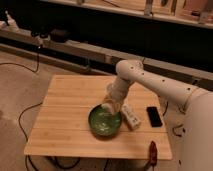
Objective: Place the white sponge in the ceramic bowl
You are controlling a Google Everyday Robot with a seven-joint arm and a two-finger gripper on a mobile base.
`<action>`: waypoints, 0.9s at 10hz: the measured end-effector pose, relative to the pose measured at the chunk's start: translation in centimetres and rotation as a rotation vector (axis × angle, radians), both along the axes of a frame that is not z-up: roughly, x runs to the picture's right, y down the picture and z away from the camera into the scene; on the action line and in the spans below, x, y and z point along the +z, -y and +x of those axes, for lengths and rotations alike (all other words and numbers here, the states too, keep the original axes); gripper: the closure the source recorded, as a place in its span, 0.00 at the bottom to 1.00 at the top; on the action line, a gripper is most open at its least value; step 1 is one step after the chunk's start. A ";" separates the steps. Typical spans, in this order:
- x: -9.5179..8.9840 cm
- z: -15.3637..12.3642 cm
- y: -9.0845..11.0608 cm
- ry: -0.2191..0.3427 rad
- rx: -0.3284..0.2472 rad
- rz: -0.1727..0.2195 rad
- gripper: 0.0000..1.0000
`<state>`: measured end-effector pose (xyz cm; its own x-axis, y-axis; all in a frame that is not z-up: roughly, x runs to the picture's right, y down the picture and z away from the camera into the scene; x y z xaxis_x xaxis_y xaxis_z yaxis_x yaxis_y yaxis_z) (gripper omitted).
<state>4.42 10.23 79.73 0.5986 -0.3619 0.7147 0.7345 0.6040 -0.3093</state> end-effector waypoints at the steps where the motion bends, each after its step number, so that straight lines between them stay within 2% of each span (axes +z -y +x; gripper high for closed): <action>1: 0.0 0.0 0.0 0.000 0.000 0.000 0.33; 7: 0.0 0.1 0.0 -0.002 0.002 0.000 0.33; 8: 0.0 0.1 0.0 -0.002 0.002 0.000 0.35; 9: 0.1 0.1 -0.1 -0.001 0.002 -0.002 0.44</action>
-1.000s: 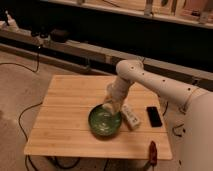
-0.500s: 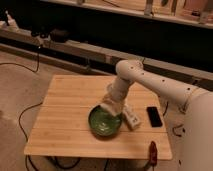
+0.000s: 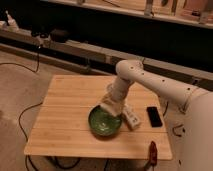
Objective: Place the white sponge in the ceramic bowl
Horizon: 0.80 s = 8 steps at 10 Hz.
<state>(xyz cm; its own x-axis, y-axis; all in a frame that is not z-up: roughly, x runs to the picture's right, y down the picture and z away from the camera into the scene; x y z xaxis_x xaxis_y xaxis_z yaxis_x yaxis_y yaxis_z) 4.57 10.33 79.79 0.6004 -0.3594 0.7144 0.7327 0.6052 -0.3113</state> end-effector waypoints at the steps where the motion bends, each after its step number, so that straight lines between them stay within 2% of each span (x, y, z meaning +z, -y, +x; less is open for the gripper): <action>1: 0.0 0.0 0.0 0.000 0.000 0.000 0.50; 2: 0.0 0.0 0.0 0.000 0.000 0.000 0.56; 3: 0.0 0.0 0.0 0.000 0.000 0.000 0.56; 5: 0.0 0.0 0.0 0.000 0.000 0.000 0.42; 7: 0.0 0.0 0.0 0.000 0.000 0.000 0.21; 8: 0.0 0.0 0.0 0.000 0.000 0.000 0.20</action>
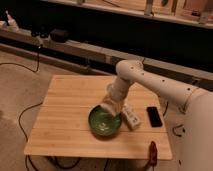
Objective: Place the white sponge in the ceramic bowl
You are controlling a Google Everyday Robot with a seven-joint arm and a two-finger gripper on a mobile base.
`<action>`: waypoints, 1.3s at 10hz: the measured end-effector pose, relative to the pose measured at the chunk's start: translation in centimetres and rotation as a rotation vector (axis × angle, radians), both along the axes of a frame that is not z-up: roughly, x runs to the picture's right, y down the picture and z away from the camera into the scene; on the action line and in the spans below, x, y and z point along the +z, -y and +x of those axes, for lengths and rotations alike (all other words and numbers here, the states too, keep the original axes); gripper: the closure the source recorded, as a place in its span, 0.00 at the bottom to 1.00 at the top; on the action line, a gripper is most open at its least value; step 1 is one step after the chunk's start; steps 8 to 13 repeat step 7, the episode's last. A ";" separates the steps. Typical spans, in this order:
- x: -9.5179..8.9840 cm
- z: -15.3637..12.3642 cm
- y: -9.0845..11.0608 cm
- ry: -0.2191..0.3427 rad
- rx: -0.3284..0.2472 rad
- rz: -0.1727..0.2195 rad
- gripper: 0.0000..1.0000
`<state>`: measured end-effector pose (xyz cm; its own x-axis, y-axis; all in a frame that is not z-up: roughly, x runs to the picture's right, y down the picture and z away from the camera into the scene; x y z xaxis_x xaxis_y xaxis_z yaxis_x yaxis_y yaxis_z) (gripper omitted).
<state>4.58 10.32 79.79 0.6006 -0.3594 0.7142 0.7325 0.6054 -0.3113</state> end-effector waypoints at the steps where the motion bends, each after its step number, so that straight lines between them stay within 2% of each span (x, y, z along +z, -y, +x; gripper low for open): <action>1: 0.0 0.0 0.0 0.000 0.000 0.000 0.20; 3: 0.2 -0.7 -0.2 0.007 -0.020 -0.006 0.20; 5: 0.9 -2.6 -0.8 0.025 -0.073 -0.030 0.20; 13: 0.9 -2.3 -0.8 0.020 -0.073 -0.032 0.20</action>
